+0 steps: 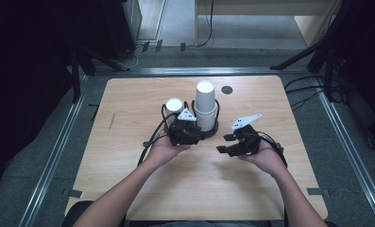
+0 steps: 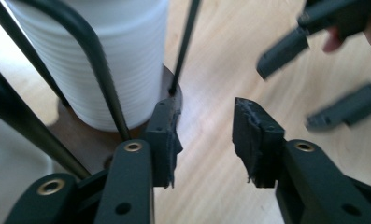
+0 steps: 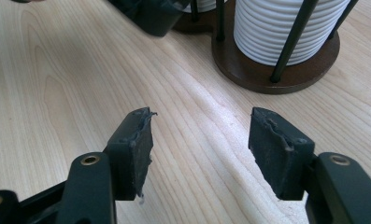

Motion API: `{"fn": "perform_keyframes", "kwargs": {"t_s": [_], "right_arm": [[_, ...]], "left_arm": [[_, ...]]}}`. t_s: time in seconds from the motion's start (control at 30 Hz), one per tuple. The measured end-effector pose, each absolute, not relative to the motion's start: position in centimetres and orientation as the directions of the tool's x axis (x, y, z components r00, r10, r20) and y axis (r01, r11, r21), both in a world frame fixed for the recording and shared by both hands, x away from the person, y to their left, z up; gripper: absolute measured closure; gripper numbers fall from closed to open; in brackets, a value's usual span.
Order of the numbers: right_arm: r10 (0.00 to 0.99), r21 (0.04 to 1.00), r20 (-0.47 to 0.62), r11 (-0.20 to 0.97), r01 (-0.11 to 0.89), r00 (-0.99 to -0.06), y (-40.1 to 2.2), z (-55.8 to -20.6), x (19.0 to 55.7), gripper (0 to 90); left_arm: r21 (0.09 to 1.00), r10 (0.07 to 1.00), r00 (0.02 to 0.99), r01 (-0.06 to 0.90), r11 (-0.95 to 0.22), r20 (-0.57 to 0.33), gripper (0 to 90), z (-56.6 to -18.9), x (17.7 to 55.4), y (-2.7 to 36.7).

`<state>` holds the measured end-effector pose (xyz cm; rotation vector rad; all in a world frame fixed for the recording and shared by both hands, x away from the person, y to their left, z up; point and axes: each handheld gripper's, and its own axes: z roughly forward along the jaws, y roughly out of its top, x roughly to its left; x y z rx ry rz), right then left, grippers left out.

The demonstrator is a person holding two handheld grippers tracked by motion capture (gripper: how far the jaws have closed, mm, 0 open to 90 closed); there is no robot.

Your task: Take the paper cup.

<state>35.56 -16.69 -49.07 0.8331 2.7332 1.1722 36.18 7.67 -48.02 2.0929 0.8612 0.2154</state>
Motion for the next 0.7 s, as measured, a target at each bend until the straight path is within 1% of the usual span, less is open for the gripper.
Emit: {"fn": "perform_keyframes", "kwargs": {"t_s": [0.03,0.13,0.2,0.23,0.27,0.33,0.4,0.5,0.6,0.7], "right_arm": [[0.503,0.684,0.16,0.564,0.463,-0.849,-16.7,-49.0,35.6,38.6],[0.504,0.686,0.155,0.564,0.46,-0.85,-16.7,-49.0,35.7,38.1],[0.505,0.691,0.154,0.56,0.458,-0.849,-16.7,-48.9,35.7,37.2],[0.508,0.693,0.15,0.557,0.457,-0.848,-16.8,-48.8,35.9,36.2],[0.508,0.693,0.15,0.557,0.457,-0.848,-16.8,-48.8,35.9,36.2],[0.516,0.694,0.15,0.552,0.461,-0.843,-16.8,-48.6,36.0,35.8],[0.525,0.699,0.133,0.552,0.455,-0.841,-16.8,-48.3,36.0,36.2],[0.527,0.705,0.103,0.559,0.436,-0.844,-16.7,-47.9,36.0,35.8],[0.527,0.712,0.107,0.551,0.435,-0.843,-16.7,-47.3,36.1,35.8],[0.528,0.71,0.099,0.556,0.431,-0.844,-16.7,-46.1,36.5,36.0]], "left_arm": [[0.767,0.65,0.744,0.504,-0.397,-0.153,66.2,-48.1,36.4,7.8],[0.762,0.656,0.74,0.507,-0.402,-0.147,68.5,-48.3,36.5,7.8],[0.763,0.659,0.738,0.506,-0.403,-0.142,72.5,-48.4,36.6,7.9],[0.767,0.664,0.735,0.502,-0.4,-0.134,78.1,-48.4,36.6,7.9],[0.772,0.664,0.736,0.497,-0.397,-0.132,78.1,-48.4,36.7,7.8],[0.774,0.662,0.738,0.494,-0.396,-0.131,81.1,-48.3,36.7,7.7],[0.746,0.653,0.742,0.517,-0.419,-0.148,81.6,-48.2,36.8,7.4],[0.748,0.644,0.76,0.479,-0.459,-0.092,81.2,-47.4,36.5,7.1],[0.751,0.645,0.76,0.473,-0.46,-0.083,81.9,-46.9,36.4,6.9],[0.743,0.652,0.755,0.474,-0.472,-0.068,85.6,-46.6,36.8,6.8]]}}
